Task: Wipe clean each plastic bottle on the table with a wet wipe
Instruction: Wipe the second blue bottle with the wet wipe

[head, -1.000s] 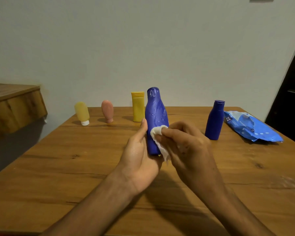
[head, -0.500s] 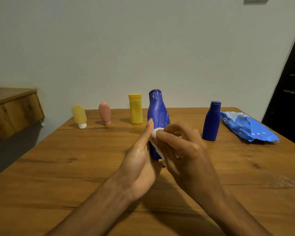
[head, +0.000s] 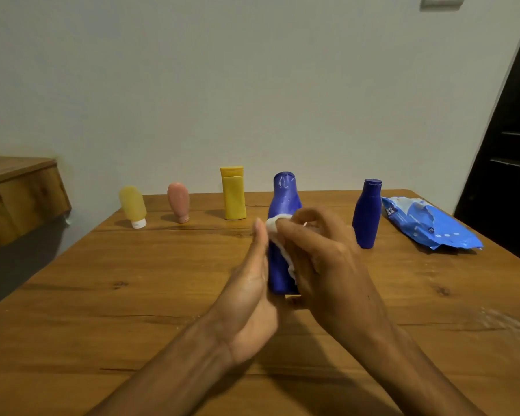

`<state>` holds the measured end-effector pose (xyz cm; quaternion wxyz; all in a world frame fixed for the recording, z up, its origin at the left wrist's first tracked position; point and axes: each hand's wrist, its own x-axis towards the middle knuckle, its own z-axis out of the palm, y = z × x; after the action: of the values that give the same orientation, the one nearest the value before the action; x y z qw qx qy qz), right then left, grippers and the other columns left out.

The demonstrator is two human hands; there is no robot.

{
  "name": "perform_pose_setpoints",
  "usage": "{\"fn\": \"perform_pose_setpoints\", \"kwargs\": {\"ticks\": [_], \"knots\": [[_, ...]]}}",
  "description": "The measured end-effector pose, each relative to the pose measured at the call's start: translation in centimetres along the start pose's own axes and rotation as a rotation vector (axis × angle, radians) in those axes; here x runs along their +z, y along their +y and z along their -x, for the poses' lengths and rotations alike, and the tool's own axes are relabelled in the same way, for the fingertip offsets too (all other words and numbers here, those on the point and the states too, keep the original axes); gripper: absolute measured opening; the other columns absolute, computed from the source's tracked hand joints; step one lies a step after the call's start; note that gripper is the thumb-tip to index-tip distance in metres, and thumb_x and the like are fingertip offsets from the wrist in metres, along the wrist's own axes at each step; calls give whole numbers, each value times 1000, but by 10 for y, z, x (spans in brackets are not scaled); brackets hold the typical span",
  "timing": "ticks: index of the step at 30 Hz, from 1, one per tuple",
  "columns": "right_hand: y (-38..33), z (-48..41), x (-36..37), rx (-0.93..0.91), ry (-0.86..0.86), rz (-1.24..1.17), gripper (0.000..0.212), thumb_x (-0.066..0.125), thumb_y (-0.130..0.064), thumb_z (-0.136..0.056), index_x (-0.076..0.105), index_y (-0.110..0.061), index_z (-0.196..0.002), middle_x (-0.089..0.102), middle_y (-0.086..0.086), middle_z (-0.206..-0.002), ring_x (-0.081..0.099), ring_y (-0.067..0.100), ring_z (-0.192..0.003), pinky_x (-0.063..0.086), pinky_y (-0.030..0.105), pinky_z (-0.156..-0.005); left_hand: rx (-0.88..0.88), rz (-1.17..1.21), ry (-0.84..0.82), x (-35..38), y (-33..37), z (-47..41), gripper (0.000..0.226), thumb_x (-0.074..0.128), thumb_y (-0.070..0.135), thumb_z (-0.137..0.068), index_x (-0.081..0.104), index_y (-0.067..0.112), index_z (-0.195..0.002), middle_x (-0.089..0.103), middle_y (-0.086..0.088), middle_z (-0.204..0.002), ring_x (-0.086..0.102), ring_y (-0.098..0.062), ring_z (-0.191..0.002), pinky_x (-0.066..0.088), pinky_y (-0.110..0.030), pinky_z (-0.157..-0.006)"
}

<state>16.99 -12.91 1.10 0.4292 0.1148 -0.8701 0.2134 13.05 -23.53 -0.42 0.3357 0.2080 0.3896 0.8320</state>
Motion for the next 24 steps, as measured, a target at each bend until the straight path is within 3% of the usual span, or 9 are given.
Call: {"fn": "perform_pose_setpoints", "kwargs": {"ticks": [3,7,12,15,17,20,21,24], "knots": [[-11,3,1,-74,-61,105,19,64,-23,-79,65,-25,-98,52,-6,-103,45,7,-90,43,25,-66,3,88,74,-9,10,-5,76,48,67,-81,58,10,-131,67,-17,-117,64,-29,-115,45,-48,-105],[-14,2,4,-72,-82,154,14,60,-23,-74,64,-27,-88,53,-6,-94,44,7,-83,42,29,-63,-1,50,98,-15,9,-9,72,50,64,-86,57,8,-132,68,-12,-98,68,-22,-99,52,-40,-95],[-10,2,6,-69,-49,165,13,69,-25,-74,65,-25,-87,56,-3,-95,45,6,-82,37,22,-61,6,-5,78,-16,7,-8,68,52,60,-86,57,11,-132,68,-16,-113,64,-27,-111,43,-48,-106],[-7,3,6,-54,-47,136,33,79,-19,-63,63,-23,-92,52,-1,-101,28,-1,-86,33,17,-64,6,-106,21,-17,4,-6,70,55,67,-81,58,18,-131,66,-15,-124,61,-29,-120,41,-55,-105],[-4,2,6,-34,-24,124,36,80,-18,-66,63,-22,-98,43,-5,-107,20,-4,-88,36,20,-63,6,-146,-11,-16,2,-6,69,53,68,-80,57,23,-132,65,-13,-127,59,-30,-122,38,-61,-107],[-1,0,4,-31,59,129,22,60,-30,-83,62,-20,-103,38,-6,-108,23,-4,-89,44,27,-62,9,-196,-44,-16,-1,-7,56,45,66,-88,60,31,-129,65,-11,-127,57,-31,-122,34,-70,-105],[0,-1,4,-21,78,148,27,50,-34,-85,62,-20,-105,40,-5,-110,25,-3,-89,45,28,-62,1,-193,-47,-16,-2,-7,53,45,66,-89,62,34,-127,65,-10,-128,57,-32,-123,33,-72,-105],[1,-1,2,11,70,143,33,49,-33,-84,60,-20,-112,43,-2,-114,31,0,-92,47,31,-65,-21,-171,-52,-17,-3,-8,56,40,68,-89,59,36,-130,63,-9,-131,56,-32,-124,37,-66,-106]]}}
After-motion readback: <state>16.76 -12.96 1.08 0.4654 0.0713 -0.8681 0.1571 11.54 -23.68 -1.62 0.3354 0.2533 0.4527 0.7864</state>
